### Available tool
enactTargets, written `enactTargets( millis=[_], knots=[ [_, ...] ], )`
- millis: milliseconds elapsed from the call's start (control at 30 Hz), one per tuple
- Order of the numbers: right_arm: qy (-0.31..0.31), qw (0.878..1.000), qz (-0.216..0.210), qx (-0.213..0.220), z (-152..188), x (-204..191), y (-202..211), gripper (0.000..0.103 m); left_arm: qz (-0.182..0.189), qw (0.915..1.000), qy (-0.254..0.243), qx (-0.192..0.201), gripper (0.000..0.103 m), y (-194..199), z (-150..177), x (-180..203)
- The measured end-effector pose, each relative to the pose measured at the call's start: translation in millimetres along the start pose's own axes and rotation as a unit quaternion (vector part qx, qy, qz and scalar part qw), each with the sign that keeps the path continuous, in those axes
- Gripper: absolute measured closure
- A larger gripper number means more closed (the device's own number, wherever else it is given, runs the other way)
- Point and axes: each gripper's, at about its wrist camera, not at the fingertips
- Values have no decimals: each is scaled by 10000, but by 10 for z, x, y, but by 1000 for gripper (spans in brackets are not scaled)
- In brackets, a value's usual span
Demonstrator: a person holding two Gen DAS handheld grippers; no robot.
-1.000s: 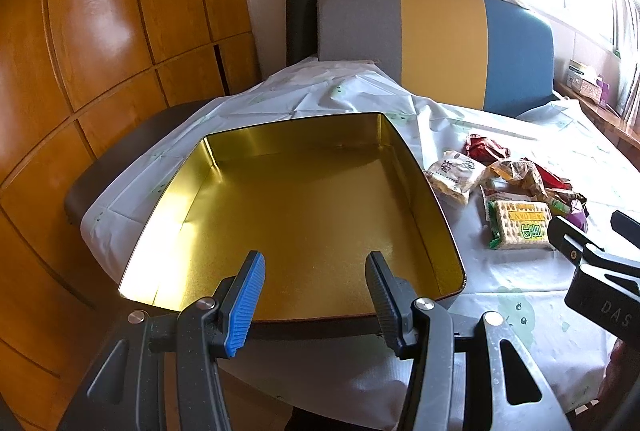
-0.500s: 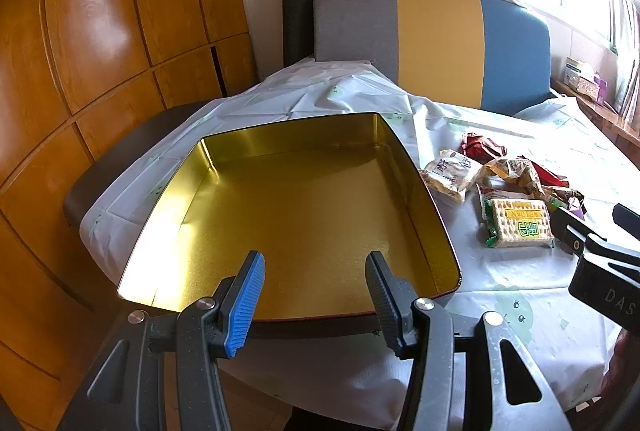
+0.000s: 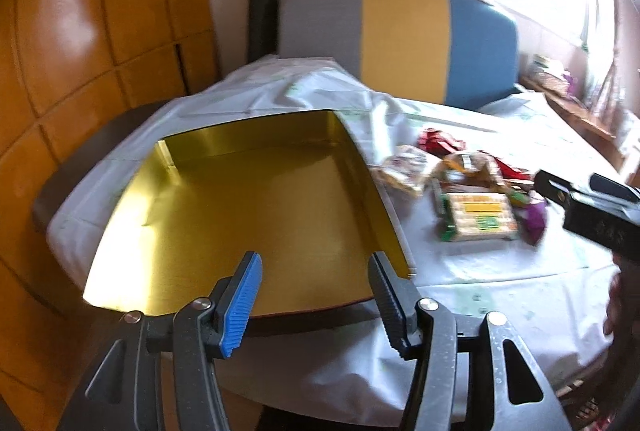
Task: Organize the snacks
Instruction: 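Reach the left tool to the cracker pack and close on it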
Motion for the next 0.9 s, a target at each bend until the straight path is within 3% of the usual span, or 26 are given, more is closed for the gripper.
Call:
enactTargets(
  millis=[133,300,467,533,600,767,900],
  knots=[
    [-120,9997,-36,-202,-207,365,-67,0,505,9985,-159,-98,44,-28,-70,140],
    [-460,9965,-85,-687,-459,983,-265,0,767,9942,-749,-108,44,-83,-180,421],
    [-859,9913,69,-999,-476,1461,-518,0,1153,9857,-1201,-260,44,-206,-319,627],
    [-1232,9841,95,-1279,-419,1600,-632,0,1380,9789,-1454,-386,44,-253,-361,739],
    [-1451,9792,-169,-1407,-421,1615,-672,0,1466,9734,-1709,-425,44,-286,-387,841],
    [-1185,9814,-345,-1472,-424,1480,-655,0,1457,9510,-2669,-559,43,-450,-416,1162],
    [-1217,9797,-557,-1493,-422,1441,-637,0,1499,9326,-3201,-734,33,-671,-458,1354]
  ],
)
Point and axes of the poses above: each gripper's, at about its wrist camera, not at the fingertips, and y roughly against the way its jaws point, x to its right, z to its underside, and after that the axes turned 4 degrees about -y, right-handed
